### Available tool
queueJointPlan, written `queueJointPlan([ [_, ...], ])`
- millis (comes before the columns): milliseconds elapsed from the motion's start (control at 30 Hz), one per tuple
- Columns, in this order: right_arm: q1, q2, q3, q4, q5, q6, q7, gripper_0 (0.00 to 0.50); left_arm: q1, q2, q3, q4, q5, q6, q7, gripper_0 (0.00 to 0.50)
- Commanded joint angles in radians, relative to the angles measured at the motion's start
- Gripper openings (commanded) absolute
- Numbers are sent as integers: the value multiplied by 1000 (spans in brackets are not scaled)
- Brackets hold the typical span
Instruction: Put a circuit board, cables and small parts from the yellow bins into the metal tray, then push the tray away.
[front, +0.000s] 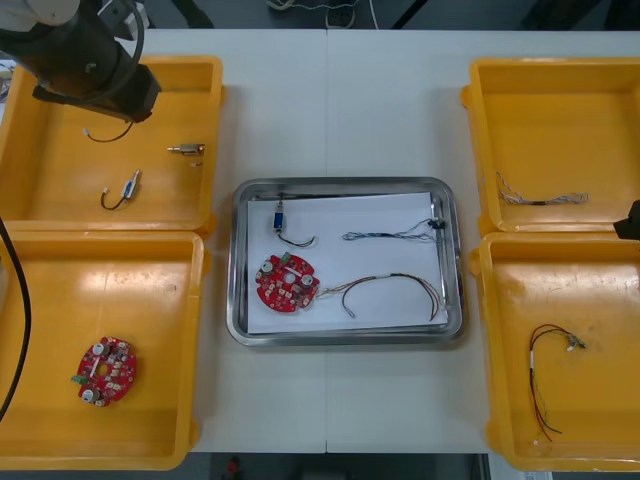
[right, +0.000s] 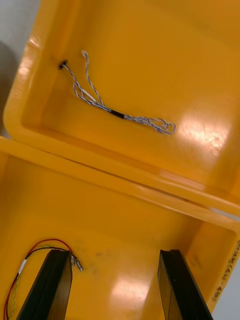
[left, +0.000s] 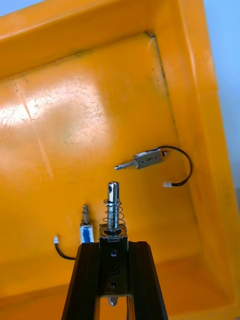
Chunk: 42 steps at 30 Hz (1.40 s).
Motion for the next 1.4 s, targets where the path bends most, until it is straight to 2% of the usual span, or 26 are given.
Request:
queueJointPlan([
  [33, 67, -34, -76, -30, -3, 3, -53, 500, 30, -41, -42, -152, -30, 70, 221, 0],
  [233, 133, -31, -102, -30, -14, 3, -174, 500, 55, -100, -92, -291, -36, 137, 359, 0],
  [367, 147, -6, -119, -12, -25, 3, -234, 500, 60, -139, -138, -354, -55, 166, 448, 0],
  [533, 151, 21, -136, -1, -31, 3, -251, 500, 60, -184, -207, -392, -68, 172, 554, 0],
  [700, 176, 23, -140, 13, -40, 3, -253, 500, 60, -224, -282, -408, -88, 171, 643, 0],
  [967, 199, 43, -139, 47, -66, 3, -251, 500, 70, -251, -431, -386, -121, 99, 795, 0],
  [1200, 199, 46, -132, 61, -89, 3, -246, 500, 130, -251, -514, -371, -162, -13, 821, 0],
  [1400, 197, 46, -129, 61, -101, 3, -253, 500, 132, -253, -580, -300, -191, -81, 843, 1],
])
